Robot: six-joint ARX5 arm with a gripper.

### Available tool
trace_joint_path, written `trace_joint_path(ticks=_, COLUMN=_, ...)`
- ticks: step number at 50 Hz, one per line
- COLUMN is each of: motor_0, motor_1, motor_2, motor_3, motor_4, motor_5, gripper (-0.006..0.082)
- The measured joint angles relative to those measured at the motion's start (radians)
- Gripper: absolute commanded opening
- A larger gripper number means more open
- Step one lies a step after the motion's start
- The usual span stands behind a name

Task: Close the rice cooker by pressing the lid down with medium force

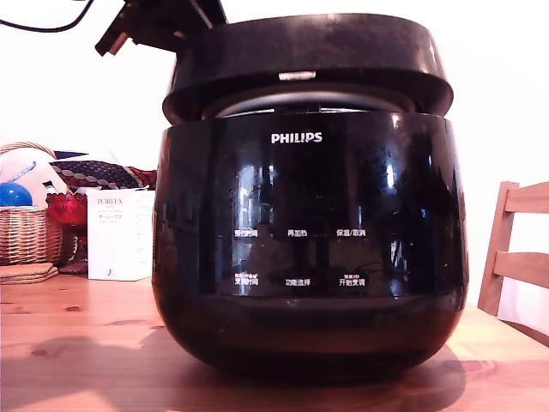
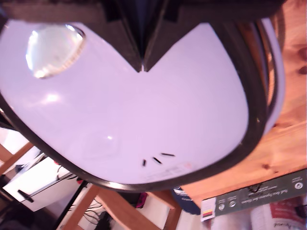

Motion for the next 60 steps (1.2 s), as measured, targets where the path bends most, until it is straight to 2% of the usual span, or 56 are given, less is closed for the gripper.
trace_joint_path(ticks=22, motor_0=-0.071, motor_1=-0.067, motor_2=-0.078, motor_3=0.003, motor_4=-0.008, motor_5=0.038, gripper=-0.0022)
trace_joint_path(ticks=60, motor_0=-0.090, motor_1=-0.131, motor_2=-0.134, motor_3=0.000, motor_4=-0.033, motor_5=0.106, gripper=-0.0022)
